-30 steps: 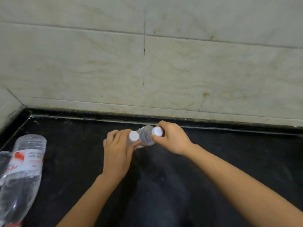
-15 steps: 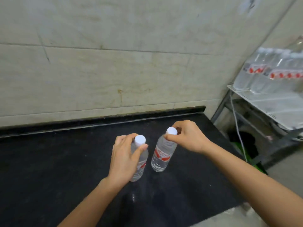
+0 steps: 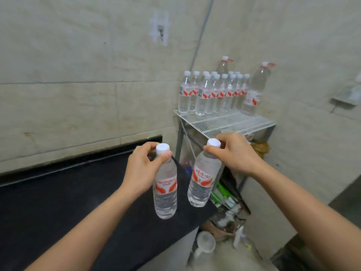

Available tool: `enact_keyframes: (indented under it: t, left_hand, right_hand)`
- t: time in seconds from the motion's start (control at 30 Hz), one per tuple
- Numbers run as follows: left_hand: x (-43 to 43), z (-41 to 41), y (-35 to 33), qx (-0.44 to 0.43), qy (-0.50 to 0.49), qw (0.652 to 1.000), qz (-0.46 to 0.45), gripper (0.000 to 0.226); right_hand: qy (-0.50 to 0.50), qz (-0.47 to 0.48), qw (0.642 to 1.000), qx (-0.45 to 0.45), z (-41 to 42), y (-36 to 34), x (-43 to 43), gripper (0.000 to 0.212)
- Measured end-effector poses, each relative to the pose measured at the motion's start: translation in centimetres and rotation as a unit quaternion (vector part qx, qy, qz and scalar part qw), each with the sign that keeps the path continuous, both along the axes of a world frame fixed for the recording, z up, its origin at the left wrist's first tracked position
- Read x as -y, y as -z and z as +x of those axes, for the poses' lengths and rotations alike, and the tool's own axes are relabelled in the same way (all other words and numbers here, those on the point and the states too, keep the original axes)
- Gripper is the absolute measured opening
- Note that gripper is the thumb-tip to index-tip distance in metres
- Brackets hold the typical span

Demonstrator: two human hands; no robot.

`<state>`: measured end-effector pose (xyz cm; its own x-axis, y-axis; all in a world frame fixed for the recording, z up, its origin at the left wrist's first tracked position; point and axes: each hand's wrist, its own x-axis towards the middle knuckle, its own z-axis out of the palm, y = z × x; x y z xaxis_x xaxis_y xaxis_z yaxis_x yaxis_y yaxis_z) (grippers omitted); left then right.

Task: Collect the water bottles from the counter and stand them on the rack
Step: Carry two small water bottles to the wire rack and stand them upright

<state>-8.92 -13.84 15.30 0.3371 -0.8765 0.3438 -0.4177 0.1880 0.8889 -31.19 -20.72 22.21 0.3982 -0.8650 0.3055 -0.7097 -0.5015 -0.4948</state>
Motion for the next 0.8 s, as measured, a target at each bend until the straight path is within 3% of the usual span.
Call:
enact_keyframes:
  t: [0.33,0.63,0.8]
  left_hand:
    - [13.6,-8.8,-7.6,-0.013,0.123,0.988,-0.09,0.011]
    - [29.5,-12.6,-12.8,-0.004,0.192,0.97,-0.153,0.023]
    - [37.6,-14.8,-13.4,0.01,0.193,0.969,-0.153,0.015]
  right_hand:
    - [0.082,-0.049,0.993,0.063,-10.3,-5.3,9.7,0.039]
    - [0.09,-0.094,0.991,0.026,-13.6,-10.6,25.0,0.046]
    - [0.095,-0.084,0.991,0.046,-14.9,-11.1,33.1,0.04]
